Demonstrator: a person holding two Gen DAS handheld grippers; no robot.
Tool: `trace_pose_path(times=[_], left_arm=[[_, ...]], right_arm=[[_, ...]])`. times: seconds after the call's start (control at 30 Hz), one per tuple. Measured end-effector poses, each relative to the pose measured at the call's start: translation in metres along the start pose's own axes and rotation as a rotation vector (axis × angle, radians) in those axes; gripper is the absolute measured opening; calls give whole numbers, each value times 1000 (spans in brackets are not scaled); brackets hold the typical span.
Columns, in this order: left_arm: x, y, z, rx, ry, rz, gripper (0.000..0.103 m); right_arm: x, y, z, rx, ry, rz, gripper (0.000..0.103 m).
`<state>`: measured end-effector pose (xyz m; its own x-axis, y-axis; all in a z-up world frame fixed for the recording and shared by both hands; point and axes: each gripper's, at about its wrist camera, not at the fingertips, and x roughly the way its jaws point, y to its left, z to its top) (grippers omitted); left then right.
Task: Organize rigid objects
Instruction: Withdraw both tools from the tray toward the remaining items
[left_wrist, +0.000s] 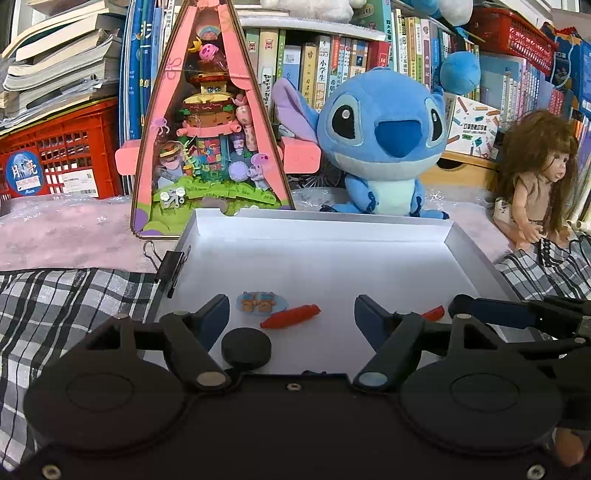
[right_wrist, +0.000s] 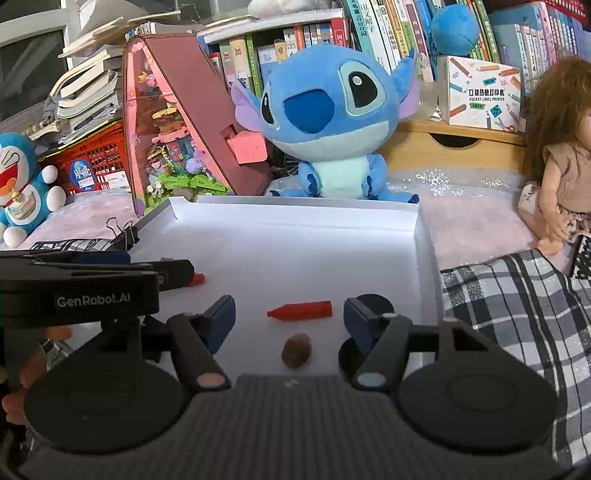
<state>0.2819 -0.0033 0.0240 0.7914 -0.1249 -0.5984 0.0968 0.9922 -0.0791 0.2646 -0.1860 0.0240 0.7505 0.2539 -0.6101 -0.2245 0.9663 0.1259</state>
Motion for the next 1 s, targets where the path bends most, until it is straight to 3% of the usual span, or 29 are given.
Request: trace_pose_path(times=[0.57,1.0], left_arm=[[-45,-7,-10,12,-45,-39,79],[-113,-22,-55,75,-100,-102,80]], right_arm=[[-32,2,-13,-46,-35,-7,83],[-83,5,-45,-114,-62,-2,84]])
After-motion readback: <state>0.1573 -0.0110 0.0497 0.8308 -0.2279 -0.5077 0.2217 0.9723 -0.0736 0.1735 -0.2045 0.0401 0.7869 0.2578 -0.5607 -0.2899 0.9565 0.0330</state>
